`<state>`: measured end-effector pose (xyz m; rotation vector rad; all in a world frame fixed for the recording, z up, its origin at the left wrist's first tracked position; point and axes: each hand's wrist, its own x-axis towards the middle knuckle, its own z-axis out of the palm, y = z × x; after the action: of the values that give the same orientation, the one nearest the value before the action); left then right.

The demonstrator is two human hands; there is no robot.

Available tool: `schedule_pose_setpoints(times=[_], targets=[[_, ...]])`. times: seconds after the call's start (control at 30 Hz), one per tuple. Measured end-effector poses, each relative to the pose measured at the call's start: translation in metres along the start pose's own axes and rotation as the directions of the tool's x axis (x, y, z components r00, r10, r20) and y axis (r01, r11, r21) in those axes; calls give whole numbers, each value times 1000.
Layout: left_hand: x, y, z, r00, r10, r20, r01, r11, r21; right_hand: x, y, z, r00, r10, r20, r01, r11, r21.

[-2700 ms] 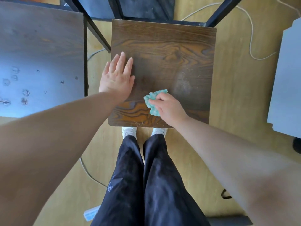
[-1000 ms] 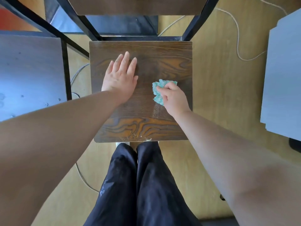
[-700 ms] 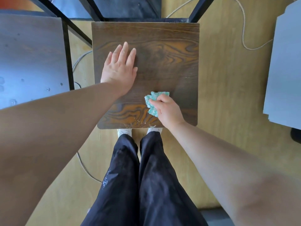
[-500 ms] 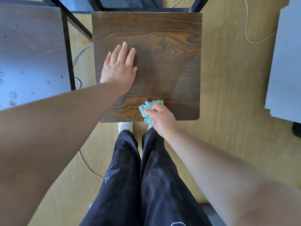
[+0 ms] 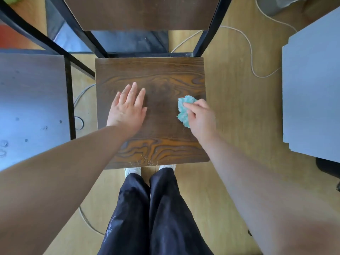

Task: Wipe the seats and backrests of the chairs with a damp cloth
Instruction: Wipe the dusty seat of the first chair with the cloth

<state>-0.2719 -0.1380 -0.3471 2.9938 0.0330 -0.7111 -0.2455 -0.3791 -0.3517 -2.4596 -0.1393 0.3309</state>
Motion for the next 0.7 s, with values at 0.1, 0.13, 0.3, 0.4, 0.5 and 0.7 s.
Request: schedule_pose_setpoints(times=[0.1, 0.13, 0.3, 0.4, 0.5, 0.7], targets=[[14, 9, -5, 1000, -5, -7, 5, 1000, -10, 51, 16, -25, 993, 118, 0, -118, 991, 59], [19, 12, -7, 1000, -4, -10, 3, 1000, -10, 65, 21, -31, 990, 140, 15, -140, 988, 58], [37, 22, -10, 1000, 8, -12, -8, 1000, 7, 98, 29, -37, 975, 136, 178, -121, 988, -91], [44, 29, -10, 1000, 10, -3, -10, 1000, 7, 99, 30, -32, 955, 195, 225, -173, 978, -115], [47, 33, -9, 1000, 10, 9, -10, 1000, 5, 96, 35, -25, 970, 130, 203, -103, 985, -135], [42, 39, -14, 1000, 17, 16, -16, 1000, -10, 69, 50, -11, 977, 42, 210, -6, 985, -170]])
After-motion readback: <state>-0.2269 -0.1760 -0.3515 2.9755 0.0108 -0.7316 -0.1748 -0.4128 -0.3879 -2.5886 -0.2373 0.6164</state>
